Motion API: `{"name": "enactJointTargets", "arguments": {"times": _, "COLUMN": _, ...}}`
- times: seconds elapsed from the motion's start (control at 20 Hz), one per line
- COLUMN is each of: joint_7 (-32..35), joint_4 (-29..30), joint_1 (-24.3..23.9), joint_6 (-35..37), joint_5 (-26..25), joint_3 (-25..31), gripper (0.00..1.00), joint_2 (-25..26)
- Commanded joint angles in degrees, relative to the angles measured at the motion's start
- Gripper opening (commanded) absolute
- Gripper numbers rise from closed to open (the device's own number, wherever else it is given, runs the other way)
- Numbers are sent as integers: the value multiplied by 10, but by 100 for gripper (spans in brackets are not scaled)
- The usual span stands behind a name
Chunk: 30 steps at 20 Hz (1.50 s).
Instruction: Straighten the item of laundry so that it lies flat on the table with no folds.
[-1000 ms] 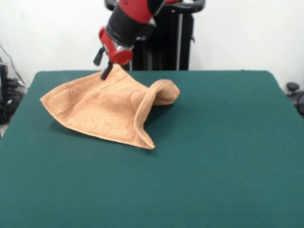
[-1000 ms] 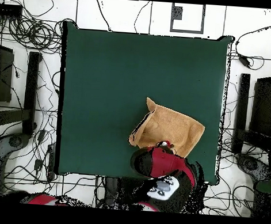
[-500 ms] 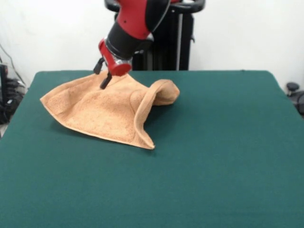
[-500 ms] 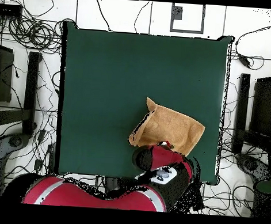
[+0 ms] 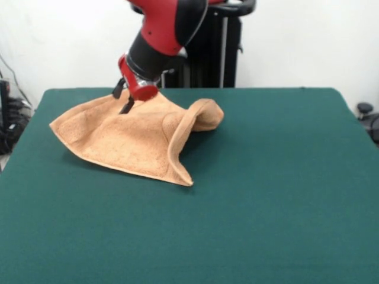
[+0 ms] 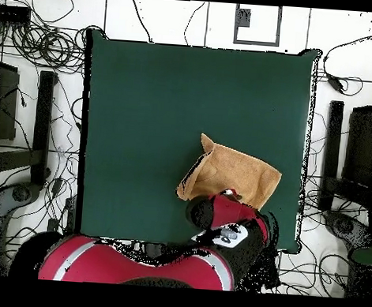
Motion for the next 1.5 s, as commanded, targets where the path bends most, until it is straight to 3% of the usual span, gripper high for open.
{"name": "enactJointTargets", "arguments": {"times": 0.05, "joint_7": 56, "joint_4": -85, "joint_1": -15, "joint_6": -48, "joint_5": 51, "joint_3": 96, "gripper": 100, "joint_2": 12}}
{"name": "enactJointTargets", "arguments": {"times": 0.8, "joint_7": 41, "joint_4": -133, "joint_1": -44, "joint_6": -55, "joint_5": 54, "joint_3": 128, "gripper": 100, "joint_2": 33}}
{"name": "enactJointTargets", "arguments": {"times": 1.1, "joint_7": 50, "joint_4": -127, "joint_1": -35, "joint_6": -30, "joint_5": 66, "joint_3": 135, "gripper": 100, "joint_2": 11}}
{"name": "enactJointTargets", "arguments": {"times": 1.5, "joint_7": 41, "joint_4": -111, "joint_1": -66, "joint_6": -6, "joint_5": 68, "joint_3": 191, "gripper": 100, "joint_2": -34}}
